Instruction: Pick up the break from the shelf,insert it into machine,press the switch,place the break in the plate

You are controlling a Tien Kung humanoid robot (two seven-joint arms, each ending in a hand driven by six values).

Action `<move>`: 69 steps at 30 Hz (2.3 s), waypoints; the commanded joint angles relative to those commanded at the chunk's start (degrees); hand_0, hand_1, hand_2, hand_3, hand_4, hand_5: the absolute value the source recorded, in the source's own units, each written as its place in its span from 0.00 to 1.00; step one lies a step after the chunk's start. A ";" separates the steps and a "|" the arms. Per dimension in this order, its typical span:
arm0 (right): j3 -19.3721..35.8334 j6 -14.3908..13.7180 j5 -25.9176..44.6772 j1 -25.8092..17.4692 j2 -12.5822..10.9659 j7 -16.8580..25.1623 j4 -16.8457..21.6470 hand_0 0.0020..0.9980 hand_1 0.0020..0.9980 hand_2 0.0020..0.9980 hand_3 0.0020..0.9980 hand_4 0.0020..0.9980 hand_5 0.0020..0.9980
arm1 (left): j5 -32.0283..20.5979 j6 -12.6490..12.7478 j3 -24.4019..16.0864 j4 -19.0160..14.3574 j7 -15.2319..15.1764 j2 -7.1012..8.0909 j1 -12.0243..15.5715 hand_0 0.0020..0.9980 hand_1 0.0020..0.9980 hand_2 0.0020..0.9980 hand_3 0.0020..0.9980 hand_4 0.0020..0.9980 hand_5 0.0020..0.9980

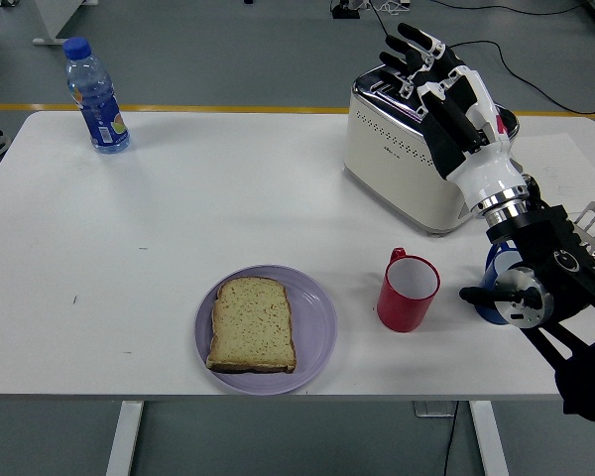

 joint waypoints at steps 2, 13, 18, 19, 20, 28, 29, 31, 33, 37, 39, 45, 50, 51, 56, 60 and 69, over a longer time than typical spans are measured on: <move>1.19 -0.04 -0.13 -0.95 -0.27 0.04 0.00 0.83 0.77 0.76 0.73 0.55 0.37 | 0.16 -0.01 -0.11 0.00 0.03 -0.02 0.04 0.69 0.71 0.69 0.57 0.29 0.82; 6.60 -0.39 -0.56 -4.98 -1.09 0.51 -0.10 0.83 0.77 0.76 0.73 0.54 0.36 | 1.25 -0.14 -0.65 0.00 0.25 -0.09 0.43 0.69 0.71 0.69 0.57 0.29 0.82; 9.11 -0.55 -0.70 -6.63 -1.69 0.69 -0.01 0.83 0.77 0.76 0.73 0.54 0.36 | 1.69 -0.23 -0.88 0.00 0.36 -0.09 0.61 0.69 0.71 0.69 0.57 0.29 0.82; 9.41 -0.56 -0.72 -6.85 -1.77 0.71 0.01 0.83 0.77 0.76 0.72 0.54 0.36 | 1.71 -0.24 -0.88 0.00 0.37 -0.10 0.63 0.69 0.71 0.69 0.57 0.29 0.82; 10.13 -0.61 -0.77 -7.41 -1.94 0.75 0.05 0.83 0.77 0.76 0.72 0.54 0.36 | 1.78 -0.28 -0.88 0.00 0.40 -0.10 0.70 0.69 0.71 0.69 0.57 0.29 0.82; 13.43 -0.56 -0.50 -10.75 -2.96 0.79 0.15 0.83 0.77 0.76 0.72 0.53 0.35 | 2.36 -0.37 -1.20 0.00 0.48 -0.19 1.17 0.69 0.71 0.69 0.57 0.29 0.82; 13.61 -0.54 -0.44 -10.99 -3.02 0.78 0.16 0.83 0.77 0.76 0.72 0.53 0.35 | 2.41 -0.37 -1.26 0.00 0.49 -0.20 1.21 0.69 0.71 0.69 0.57 0.29 0.82; 14.59 -0.49 -0.23 -12.01 -3.14 0.80 0.15 0.83 0.77 0.76 0.72 0.53 0.35 | 2.31 -0.37 -1.18 0.00 0.46 -0.24 1.28 0.69 0.71 0.69 0.57 0.29 0.83; 15.41 -0.43 -0.05 -12.76 -3.19 0.81 0.11 0.83 0.77 0.76 0.72 0.53 0.35 | 2.22 -0.37 -1.12 0.00 0.44 -0.27 1.30 0.69 0.71 0.69 0.57 0.29 0.83; 16.58 -0.39 0.01 -13.66 -3.31 0.83 0.04 0.83 0.77 0.76 0.72 0.53 0.34 | 2.09 -0.34 -1.08 0.00 0.40 -0.32 1.29 0.69 0.70 0.69 0.56 0.28 0.83; 17.76 -0.34 0.12 -14.46 -3.32 0.83 -0.06 0.83 0.77 0.76 0.72 0.53 0.34 | 1.96 -0.34 -1.00 0.00 0.38 -0.31 1.22 0.69 0.70 0.69 0.56 0.28 0.83; 20.53 -0.22 0.25 -16.30 -3.36 0.85 -0.39 0.83 0.77 0.76 0.72 0.53 0.34 | 1.85 -0.33 -0.93 0.00 0.37 -0.34 1.07 0.69 0.70 0.69 0.56 0.28 0.83; 22.32 -0.10 0.51 -17.49 -3.29 0.67 -0.62 0.83 0.77 0.76 0.72 0.53 0.33 | 2.07 -0.35 -1.03 0.00 0.38 -0.38 1.03 0.69 0.70 0.69 0.56 0.28 0.83; 23.25 -0.04 0.60 -18.15 -3.23 0.52 -0.73 0.83 0.77 0.76 0.72 0.53 0.33 | 2.05 -0.35 -1.03 0.00 0.36 -0.39 1.04 0.69 0.70 0.69 0.56 0.28 0.83; 26.17 0.33 1.97 -20.28 -3.19 -0.03 -1.04 0.83 0.77 0.76 0.72 0.52 0.33 | 2.00 -0.34 -1.01 0.00 0.30 -0.40 1.05 0.69 0.70 0.69 0.56 0.28 0.83; 28.28 0.65 3.37 -21.96 -3.13 -0.24 -1.38 0.83 0.77 0.76 0.72 0.52 0.33 | 2.14 -0.36 -1.13 0.00 0.28 -0.43 1.06 0.69 0.70 0.69 0.56 0.28 0.83; 32.16 1.22 5.89 -24.47 -2.36 -0.39 -2.54 0.83 0.77 0.75 0.71 0.52 0.33 | 2.14 -0.38 -1.04 0.00 0.29 -0.49 0.96 0.69 0.70 0.69 0.57 0.28 0.83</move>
